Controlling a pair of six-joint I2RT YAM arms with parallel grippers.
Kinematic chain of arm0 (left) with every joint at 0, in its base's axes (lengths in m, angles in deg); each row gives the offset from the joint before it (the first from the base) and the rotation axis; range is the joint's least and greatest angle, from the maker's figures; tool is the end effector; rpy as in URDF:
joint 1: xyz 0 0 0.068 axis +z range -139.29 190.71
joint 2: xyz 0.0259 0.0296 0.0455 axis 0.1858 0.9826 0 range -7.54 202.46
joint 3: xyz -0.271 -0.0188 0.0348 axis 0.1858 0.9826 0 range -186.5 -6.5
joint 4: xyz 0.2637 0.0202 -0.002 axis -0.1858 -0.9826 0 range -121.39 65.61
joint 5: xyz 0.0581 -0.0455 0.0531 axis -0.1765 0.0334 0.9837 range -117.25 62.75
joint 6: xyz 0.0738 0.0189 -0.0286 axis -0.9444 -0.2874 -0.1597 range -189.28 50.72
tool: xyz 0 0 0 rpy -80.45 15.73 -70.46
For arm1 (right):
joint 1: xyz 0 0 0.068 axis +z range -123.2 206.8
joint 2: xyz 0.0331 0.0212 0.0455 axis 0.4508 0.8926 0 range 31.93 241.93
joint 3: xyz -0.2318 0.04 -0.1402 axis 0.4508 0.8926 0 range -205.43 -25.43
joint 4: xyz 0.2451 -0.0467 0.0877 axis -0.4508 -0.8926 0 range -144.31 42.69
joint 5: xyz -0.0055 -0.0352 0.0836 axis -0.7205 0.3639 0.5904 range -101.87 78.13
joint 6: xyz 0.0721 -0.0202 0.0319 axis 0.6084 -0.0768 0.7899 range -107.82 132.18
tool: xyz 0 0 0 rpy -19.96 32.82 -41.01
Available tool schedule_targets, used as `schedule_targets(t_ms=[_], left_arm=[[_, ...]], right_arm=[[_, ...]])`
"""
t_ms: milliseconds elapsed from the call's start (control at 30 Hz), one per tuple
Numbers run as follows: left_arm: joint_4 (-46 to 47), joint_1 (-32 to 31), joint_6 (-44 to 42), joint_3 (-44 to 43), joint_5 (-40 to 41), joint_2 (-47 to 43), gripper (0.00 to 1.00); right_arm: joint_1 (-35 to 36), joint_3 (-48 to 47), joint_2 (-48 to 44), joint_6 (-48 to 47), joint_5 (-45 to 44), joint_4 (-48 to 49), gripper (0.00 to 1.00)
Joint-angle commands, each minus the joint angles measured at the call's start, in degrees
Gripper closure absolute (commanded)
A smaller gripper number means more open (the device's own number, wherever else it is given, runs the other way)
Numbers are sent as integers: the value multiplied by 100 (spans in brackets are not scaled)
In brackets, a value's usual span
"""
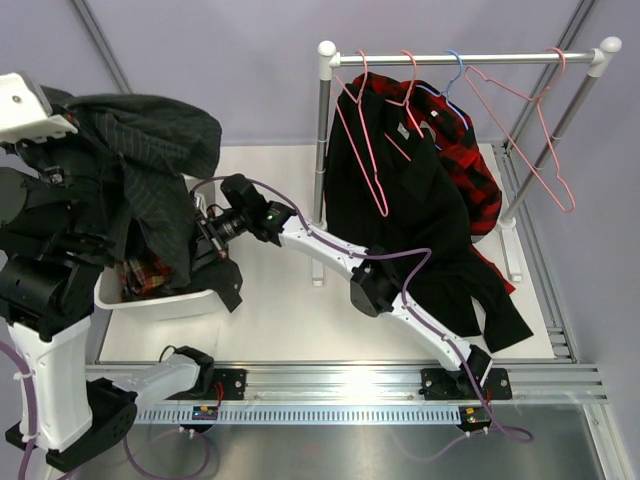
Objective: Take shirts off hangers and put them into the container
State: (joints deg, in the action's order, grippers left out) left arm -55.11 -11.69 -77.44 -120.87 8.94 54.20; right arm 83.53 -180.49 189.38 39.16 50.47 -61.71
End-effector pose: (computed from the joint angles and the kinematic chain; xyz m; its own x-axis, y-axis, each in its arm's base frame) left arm 0.1259 -0.0068 0.6295 0.3133 -0.0052 -0.9496 -0.2459 0.9654 -0.0864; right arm 0.2865 0.5506 0.2340 -0.5284 -0.4213 -0.7371 -0.6884 -0.2955 0.6624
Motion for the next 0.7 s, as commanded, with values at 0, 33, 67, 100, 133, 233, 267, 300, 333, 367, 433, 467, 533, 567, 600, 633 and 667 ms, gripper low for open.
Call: schedule_targets(t_ms=[0, 33, 67, 100, 133, 233, 267, 300, 333, 367, 433, 467, 533, 567, 600, 633, 667], left_arm=[[-530, 16, 788, 562, 327, -284, 90], [-662, 24, 1025, 921, 415, -346, 87], [-1029, 16, 1236, 1064, 607, -355, 78], [-1198, 24, 1621, 1213, 714, -364, 73], [-1408, 16, 1851, 1476, 836, -355, 69], [-2191, 16, 2625, 1873, 1337, -346, 45], [-2375, 33, 2757, 2240, 1495, -407, 43], [-2447, 42, 2976, 2435, 1549, -443, 43], [-2491, 77, 3065, 2611, 1550, -469, 49], [-2544, 190, 3101, 2926, 1436, -513, 59], [-2544, 340, 3216, 3209, 1322, -522, 89], [-2466, 663, 3190, 3462, 973, -461, 99], [-2343, 1086, 3146, 3701, 471, -321, 100], [-2290, 1566, 3111, 3798, -106, -216, 100], [-2281, 1806, 3102, 3886, -425, 38, 100], [-2228, 2035, 3067, 3930, -759, 153, 100], [-2071, 2429, 2988, 3957, -1336, 276, 100]], right_arm=[[137, 309, -169, -298, 111, -441, 100], [137, 371, -336, -464, 15, -537, 100], [145, 354, -407, -562, -38, -808, 100], [137, 328, -477, -649, -82, -924, 100], [137, 319, -626, -763, -135, -1003, 100], [137, 389, -943, -993, -363, -1329, 100], [137, 415, -1031, -1054, -451, -1503, 100], [137, 442, -1101, -1098, -721, -1609, 100], [145, 503, -1259, -1194, -881, -1802, 100], [145, 564, -1347, -1230, -1039, -1873, 100], [137, 653, -1584, -1318, -1549, -2206, 100], [145, 644, -1655, -1362, -1672, -2356, 100], [145, 635, -1909, -1432, -2216, -2768, 100], [145, 635, -2015, -1476, -2401, -2936, 100], [154, 661, -2286, -1581, -2829, -3068, 100], [154, 818, -2428, -1608, -3060, -3244, 100], [154, 924, -2612, -1626, -3262, -3306, 100]])
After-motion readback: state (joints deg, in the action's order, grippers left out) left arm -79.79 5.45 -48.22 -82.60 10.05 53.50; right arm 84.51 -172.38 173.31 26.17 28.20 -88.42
